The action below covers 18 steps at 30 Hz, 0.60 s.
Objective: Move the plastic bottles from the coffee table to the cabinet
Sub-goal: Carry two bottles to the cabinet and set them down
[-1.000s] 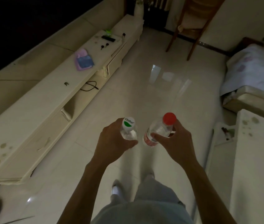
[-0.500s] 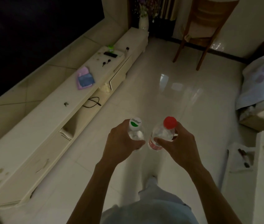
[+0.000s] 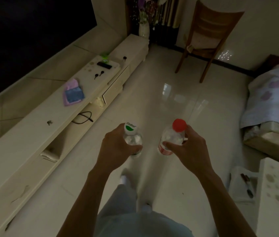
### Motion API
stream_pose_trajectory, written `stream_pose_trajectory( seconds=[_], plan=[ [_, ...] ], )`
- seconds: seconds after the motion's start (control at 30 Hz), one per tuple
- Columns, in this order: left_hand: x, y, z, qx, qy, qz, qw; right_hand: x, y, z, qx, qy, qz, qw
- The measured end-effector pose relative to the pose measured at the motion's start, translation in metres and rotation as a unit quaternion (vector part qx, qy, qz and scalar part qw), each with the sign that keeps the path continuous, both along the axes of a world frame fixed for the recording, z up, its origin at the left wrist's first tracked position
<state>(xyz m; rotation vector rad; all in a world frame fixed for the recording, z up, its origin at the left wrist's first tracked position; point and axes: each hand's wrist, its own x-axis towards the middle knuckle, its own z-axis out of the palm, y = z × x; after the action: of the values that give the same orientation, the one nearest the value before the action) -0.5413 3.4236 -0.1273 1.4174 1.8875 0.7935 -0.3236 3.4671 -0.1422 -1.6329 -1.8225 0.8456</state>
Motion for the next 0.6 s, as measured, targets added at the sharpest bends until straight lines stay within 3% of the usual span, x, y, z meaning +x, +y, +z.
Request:
stream_pose_trajectory(
  seconds=[0.6],
  plan=[
    [-0.054,0.250,0.002,-0.001,-0.031,-0.039,0.999,-0.070,0.236,0.007,-0.019,-0.005,-0.035,0.999]
  ],
)
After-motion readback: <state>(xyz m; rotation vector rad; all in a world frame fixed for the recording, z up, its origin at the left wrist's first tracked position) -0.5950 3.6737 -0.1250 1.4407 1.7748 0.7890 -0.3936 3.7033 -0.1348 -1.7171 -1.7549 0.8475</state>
